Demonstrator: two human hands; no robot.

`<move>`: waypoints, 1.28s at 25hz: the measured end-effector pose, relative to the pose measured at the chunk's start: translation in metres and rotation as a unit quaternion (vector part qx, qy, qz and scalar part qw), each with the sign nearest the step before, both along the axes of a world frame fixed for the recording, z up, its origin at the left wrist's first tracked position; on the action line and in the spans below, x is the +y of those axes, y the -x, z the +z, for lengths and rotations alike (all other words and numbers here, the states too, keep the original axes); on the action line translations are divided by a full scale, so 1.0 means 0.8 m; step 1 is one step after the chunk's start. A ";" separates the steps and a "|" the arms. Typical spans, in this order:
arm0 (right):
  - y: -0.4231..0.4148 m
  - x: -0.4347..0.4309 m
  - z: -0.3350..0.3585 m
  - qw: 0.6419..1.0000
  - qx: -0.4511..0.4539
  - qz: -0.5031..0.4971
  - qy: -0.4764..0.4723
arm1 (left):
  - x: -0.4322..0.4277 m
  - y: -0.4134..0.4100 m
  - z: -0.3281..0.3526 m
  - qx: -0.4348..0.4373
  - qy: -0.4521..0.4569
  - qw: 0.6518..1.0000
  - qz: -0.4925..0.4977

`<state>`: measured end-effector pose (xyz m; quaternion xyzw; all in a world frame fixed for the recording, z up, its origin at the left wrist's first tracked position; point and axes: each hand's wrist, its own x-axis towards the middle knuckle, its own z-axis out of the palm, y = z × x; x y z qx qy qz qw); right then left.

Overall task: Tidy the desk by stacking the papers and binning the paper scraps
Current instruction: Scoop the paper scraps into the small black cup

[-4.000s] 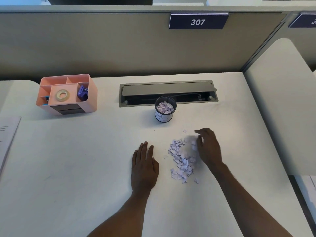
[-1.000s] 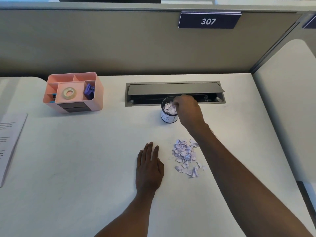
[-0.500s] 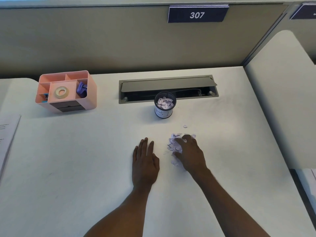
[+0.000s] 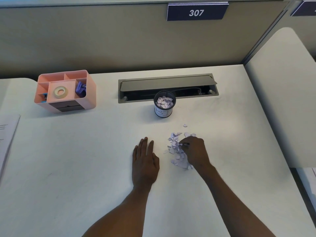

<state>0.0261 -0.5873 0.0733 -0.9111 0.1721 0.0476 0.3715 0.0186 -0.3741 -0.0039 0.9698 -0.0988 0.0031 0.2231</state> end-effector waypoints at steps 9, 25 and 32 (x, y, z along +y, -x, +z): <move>-0.083 -0.022 0.095 0.980 -0.017 -0.037 -0.196 | -0.001 -0.001 0.002 0.011 -0.004 1.000 0.002; -0.230 0.033 0.089 0.982 0.046 0.104 0.151 | 0.000 0.000 0.004 0.012 -0.009 1.000 0.007; -0.213 0.029 0.089 0.990 -0.070 0.065 0.101 | 0.001 0.000 0.003 0.009 -0.006 1.000 0.008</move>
